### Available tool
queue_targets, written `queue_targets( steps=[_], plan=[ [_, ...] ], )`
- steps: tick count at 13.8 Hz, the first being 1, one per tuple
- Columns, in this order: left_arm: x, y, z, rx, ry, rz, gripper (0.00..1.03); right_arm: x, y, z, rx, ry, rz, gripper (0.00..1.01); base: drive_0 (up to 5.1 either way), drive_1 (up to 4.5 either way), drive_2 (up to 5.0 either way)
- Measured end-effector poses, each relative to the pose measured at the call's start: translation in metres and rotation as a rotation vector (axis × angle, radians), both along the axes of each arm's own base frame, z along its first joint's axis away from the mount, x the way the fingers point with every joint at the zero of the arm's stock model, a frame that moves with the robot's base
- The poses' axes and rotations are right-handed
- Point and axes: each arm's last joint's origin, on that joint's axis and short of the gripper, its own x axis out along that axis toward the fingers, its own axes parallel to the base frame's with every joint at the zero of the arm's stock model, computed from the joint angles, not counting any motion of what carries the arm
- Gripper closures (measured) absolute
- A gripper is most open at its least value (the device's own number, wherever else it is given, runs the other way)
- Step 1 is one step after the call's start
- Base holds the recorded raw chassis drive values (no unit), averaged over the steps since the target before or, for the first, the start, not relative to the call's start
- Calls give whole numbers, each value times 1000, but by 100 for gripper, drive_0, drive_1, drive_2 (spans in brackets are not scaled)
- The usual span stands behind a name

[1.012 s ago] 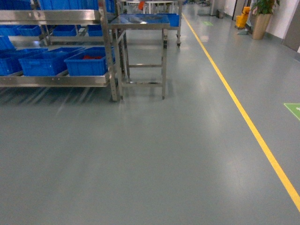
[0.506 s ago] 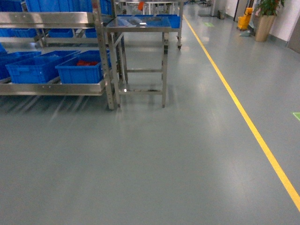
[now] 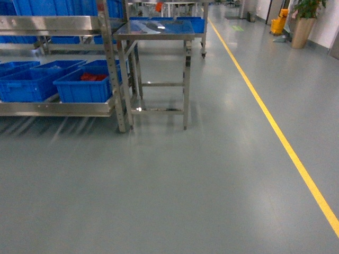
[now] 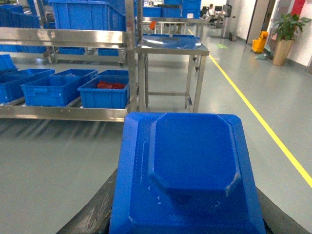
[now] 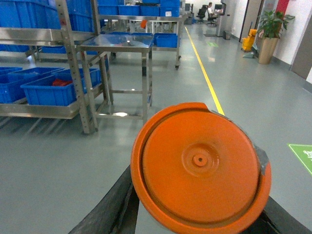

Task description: Sort blue parts and orange caps into right shelf containers

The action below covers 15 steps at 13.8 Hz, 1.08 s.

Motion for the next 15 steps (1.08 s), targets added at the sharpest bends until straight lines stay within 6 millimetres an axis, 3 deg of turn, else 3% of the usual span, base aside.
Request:
queue_targets(
  steps=[15],
  plan=[
    [0, 0, 0, 0, 2, 0, 60, 0, 0, 0, 0, -2, 0, 57, 0, 420, -420]
  ],
)
